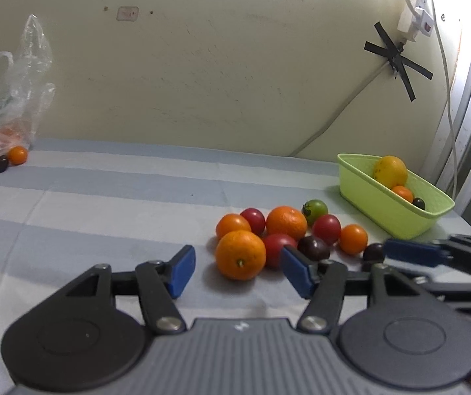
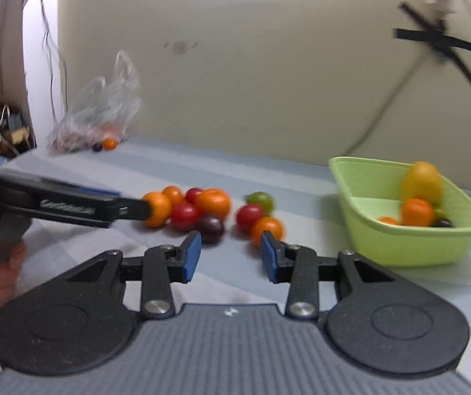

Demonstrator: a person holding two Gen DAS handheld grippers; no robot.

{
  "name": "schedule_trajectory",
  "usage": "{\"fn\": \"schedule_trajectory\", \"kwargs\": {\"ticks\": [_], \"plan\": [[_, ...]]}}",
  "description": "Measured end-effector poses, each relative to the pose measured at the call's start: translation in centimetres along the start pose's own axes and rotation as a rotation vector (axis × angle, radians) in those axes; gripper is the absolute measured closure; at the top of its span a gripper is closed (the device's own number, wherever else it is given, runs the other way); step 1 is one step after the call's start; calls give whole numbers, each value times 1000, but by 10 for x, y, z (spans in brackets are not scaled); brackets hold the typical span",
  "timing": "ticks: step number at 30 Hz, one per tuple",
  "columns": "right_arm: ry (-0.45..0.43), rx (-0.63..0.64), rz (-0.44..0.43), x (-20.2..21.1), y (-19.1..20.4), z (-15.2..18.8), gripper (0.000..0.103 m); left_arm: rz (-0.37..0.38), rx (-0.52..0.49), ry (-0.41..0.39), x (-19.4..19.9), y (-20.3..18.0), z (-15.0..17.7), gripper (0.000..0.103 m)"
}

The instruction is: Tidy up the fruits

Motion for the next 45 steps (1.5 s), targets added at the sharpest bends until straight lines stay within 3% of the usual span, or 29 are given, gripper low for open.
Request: {"fn": "schedule_trajectory", "kwargs": {"ticks": [3, 4, 6, 9, 15, 24, 32, 36, 39, 43, 45], "plan": [[26, 20, -1, -18, 8, -6, 60, 9, -13, 2, -6, -2, 0, 49], [35, 27, 2, -24, 10, -7, 60, 5, -10, 6, -8, 0, 2, 58], [67, 34, -3, -36, 14, -5, 61, 42, 24, 34, -14, 3, 6, 66], [123, 28, -21, -46, 18, 2, 72, 53, 41, 30, -12, 6, 6, 67], [69, 14, -14, -6, 17, 7, 73, 117, 42, 26, 25, -10, 22, 67], [46, -60, -3, 76, 11, 59, 72, 220, -57, 57, 83, -61, 71, 67], [28, -73, 40, 95, 10, 73, 72, 193, -123, 64, 96, -82, 96, 67], [42, -42, 46, 90, 13, 76, 71, 150, -118, 69, 95, -78, 102, 62], [23, -28, 54, 97, 13, 77, 59, 119, -120, 47, 97, -75, 101, 53], [-13, -14, 61, 104, 13, 76, 58, 107, -97, 38, 97, -70, 103, 43], [-32, -12, 60, 107, 13, 75, 52, 103, -89, 41, 94, -69, 105, 41]]}}
Point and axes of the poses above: each gripper's, at about its wrist camera, not at the fingertips, and x roughly against the way its jaws point, y to its left, z to its underside, the point moved 10 cm from there along -x, roughly the way its jaws point, and after that the axes turned 5 degrees about x, right-handed, at the moved point
